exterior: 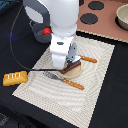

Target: Interact with the objects in diverse but meaningful ways.

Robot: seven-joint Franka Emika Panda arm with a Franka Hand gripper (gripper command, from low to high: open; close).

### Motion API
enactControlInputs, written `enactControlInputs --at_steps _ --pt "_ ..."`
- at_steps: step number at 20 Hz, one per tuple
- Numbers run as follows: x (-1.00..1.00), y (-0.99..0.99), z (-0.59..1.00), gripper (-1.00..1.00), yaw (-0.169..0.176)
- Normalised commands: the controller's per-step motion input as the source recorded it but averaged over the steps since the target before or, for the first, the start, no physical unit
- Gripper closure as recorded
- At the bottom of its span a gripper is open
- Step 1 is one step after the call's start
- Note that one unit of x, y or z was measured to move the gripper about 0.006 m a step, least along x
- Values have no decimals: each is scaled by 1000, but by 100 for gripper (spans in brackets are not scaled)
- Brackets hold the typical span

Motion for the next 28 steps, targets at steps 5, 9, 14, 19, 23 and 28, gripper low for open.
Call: enactControlInputs --at_steps 5,9,14,19,23,28 --pt "591 58 650 -100 -24" --pt "519 0 434 -100 -27" --pt "370 0 57 -100 -11" --pt "545 -3 21 -100 -15" --pt "467 -46 0 -100 -6" --pt "541 -17 69 -100 -3"
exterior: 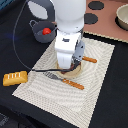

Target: Interact with the objects in diverse but meaningful ways.

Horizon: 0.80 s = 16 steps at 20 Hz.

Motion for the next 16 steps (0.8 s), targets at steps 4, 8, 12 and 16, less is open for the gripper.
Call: enactControlInputs --at_steps 4,8,12,16 --pt "668 -44 342 -100 -11" --pt "517 -205 536 -100 2" --pt "276 -310 554 -100 89" --pt "186 -452 489 -100 138"
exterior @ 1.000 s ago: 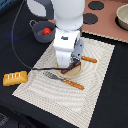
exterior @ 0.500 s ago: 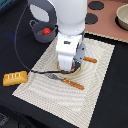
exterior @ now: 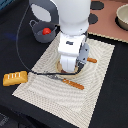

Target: Interact with the objects in diverse but meaningful ways.

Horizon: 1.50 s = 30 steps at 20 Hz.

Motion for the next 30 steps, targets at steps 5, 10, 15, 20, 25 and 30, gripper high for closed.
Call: enactControlInputs --at_steps 5,10,15,20,25,30 --pt "15 -491 109 -100 235" --pt "30 -373 -18 -100 208" --pt "-55 -51 -183 -100 130" --pt "-22 292 -24 -100 72" --pt "-34 378 -2 -100 35" --pt "27 146 0 -100 15"
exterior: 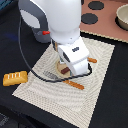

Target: Interact with the objects in diverse but meaningful ways.

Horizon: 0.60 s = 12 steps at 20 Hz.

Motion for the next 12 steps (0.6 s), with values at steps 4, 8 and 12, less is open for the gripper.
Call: enactControlInputs --at_steps 4,8,12 --pt "54 -90 -1 -100 0" --pt "27 -169 -12 -100 0" --pt "34 -96 -1 -100 0"
